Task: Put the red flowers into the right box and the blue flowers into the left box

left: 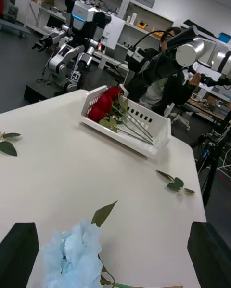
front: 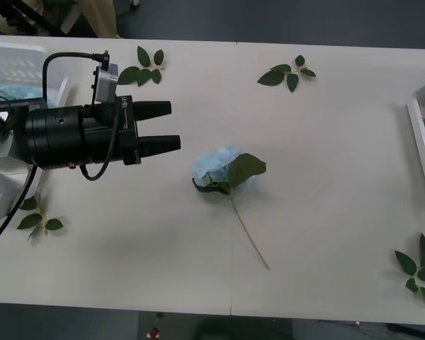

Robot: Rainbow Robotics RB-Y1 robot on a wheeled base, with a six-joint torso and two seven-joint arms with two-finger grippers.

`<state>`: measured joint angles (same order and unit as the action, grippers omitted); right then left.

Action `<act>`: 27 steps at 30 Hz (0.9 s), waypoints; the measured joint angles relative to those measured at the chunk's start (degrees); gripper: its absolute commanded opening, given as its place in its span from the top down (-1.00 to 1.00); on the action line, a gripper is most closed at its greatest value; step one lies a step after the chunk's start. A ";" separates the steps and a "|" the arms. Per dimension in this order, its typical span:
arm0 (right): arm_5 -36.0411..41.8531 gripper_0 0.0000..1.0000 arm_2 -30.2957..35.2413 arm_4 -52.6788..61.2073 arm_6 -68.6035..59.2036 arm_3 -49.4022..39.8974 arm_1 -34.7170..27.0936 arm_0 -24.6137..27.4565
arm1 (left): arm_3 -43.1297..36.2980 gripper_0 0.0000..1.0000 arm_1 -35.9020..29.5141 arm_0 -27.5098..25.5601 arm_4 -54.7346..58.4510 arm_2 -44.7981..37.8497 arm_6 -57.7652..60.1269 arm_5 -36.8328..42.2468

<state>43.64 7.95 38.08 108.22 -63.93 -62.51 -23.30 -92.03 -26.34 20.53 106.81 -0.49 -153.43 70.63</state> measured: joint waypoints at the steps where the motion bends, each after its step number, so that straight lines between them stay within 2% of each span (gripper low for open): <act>1: 0.01 -0.54 0.00 0.11 0.01 0.00 0.00 0.00 | 0.00 -0.82 0.00 0.00 0.00 0.00 0.00 0.00; 8: 0.55 -0.54 -0.01 4.93 0.14 0.00 0.00 0.00 | 0.00 -0.81 0.00 0.00 0.00 0.00 0.00 0.00; 16: 8.19 -0.54 -0.01 13.16 0.16 -1.44 0.00 -0.01 | 0.00 -0.82 0.00 0.00 0.00 0.00 0.00 0.00; 22: 15.96 -0.55 -0.03 16.84 0.16 -8.61 0.00 0.03 | 0.00 -0.82 0.00 0.00 0.00 0.00 0.00 0.00; 27: 19.85 -0.54 -0.04 17.02 -0.30 -19.53 0.00 2.21 | 0.00 -0.82 0.00 0.00 0.00 0.00 0.00 0.00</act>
<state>63.50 7.91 55.10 107.92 -83.46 -62.51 -21.08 -92.03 -26.34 20.53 106.81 -0.49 -153.43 70.63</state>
